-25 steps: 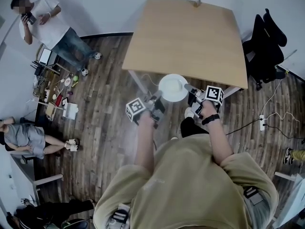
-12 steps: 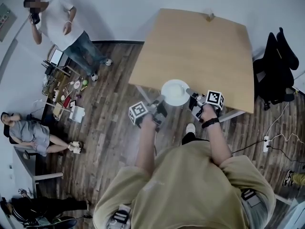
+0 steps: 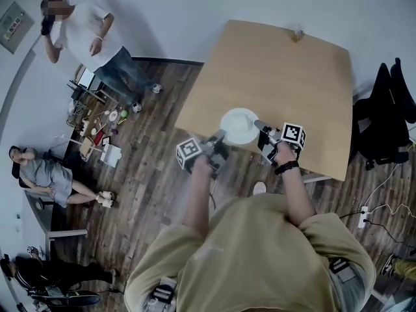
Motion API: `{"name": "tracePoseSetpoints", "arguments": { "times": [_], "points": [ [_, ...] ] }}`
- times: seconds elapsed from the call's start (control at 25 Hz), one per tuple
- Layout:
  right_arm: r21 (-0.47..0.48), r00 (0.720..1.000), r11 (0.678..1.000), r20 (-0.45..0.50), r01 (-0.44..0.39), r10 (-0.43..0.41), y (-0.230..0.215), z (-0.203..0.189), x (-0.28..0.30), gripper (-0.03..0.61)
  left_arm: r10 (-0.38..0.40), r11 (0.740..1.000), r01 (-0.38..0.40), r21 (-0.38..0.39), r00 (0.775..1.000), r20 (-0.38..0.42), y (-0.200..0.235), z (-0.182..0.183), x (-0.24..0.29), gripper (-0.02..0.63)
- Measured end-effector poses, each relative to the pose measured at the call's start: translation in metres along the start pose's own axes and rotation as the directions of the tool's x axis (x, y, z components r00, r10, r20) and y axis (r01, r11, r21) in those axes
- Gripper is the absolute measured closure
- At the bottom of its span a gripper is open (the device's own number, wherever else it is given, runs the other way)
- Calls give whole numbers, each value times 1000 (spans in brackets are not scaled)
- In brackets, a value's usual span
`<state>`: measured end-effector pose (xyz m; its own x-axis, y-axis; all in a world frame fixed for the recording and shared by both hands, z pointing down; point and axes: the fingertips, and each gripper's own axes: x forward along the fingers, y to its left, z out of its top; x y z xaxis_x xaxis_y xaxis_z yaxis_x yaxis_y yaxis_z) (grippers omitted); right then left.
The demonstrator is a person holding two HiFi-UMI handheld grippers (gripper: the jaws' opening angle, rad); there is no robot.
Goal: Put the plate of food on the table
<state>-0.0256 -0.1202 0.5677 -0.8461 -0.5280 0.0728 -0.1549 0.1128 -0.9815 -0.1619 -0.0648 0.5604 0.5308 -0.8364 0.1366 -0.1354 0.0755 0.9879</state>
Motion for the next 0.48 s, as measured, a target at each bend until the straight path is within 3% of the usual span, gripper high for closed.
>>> {"name": "tracePoseSetpoints", "arguments": {
  "times": [0.48],
  "points": [
    [54,1000,998,20,-9,8,-37,76,-7,558,48,997,-46,61,998,-32,6,-7,84,603]
  ]
}}
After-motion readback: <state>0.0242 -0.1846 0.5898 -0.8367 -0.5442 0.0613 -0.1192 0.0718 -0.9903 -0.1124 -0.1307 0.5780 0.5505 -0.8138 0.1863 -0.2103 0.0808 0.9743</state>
